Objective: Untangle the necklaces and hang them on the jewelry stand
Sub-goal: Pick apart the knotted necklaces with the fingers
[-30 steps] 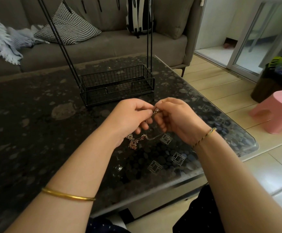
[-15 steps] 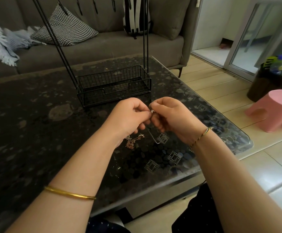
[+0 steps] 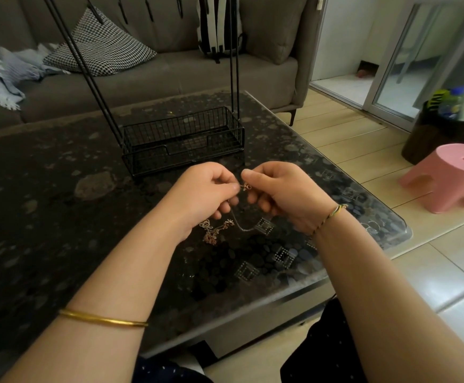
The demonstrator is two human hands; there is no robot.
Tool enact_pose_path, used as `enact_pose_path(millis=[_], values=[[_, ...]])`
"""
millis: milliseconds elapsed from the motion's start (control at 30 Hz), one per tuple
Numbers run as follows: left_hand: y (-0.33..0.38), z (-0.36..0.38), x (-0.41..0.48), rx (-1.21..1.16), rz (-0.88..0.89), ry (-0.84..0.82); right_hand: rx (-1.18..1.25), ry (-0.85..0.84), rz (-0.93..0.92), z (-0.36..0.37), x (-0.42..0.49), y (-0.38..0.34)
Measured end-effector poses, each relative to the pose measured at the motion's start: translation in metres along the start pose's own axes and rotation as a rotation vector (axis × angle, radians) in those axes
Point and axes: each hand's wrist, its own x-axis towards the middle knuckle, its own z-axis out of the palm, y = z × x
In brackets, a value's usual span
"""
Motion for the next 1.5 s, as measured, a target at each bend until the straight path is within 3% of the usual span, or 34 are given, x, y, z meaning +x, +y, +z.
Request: enact_pose_path(millis=[233,533,800,1033,1200,1500], values=[[0.001,0.000,0.000,-0.027,0.073,0.065,0.090,0.055,0.037,0.002,0.001,0.000],[0.001,0.011,0.001,0.241,0.261,0.185,0.225,0.147,0.056,0.013,0.002,0.001],[0.003,0.009,0.001,0.140,0.244,0.209,0.209,0.161,0.033,0.014,0.002,0.002],[0.003,-0.001,0.000,-0.068,0.119,0.257,0.005,0.251,0.026,0.010,0.000,0.004],[0.006,-0.002,-0.002,-0.055,0.174,0.341,0.211,0.227,0.173,0.006,0.002,0.007],[0.015,-0.008,-0.002,-0.055,0.258,0.542,0.023,0.225,0.257,-0.007,0.002,0.018]])
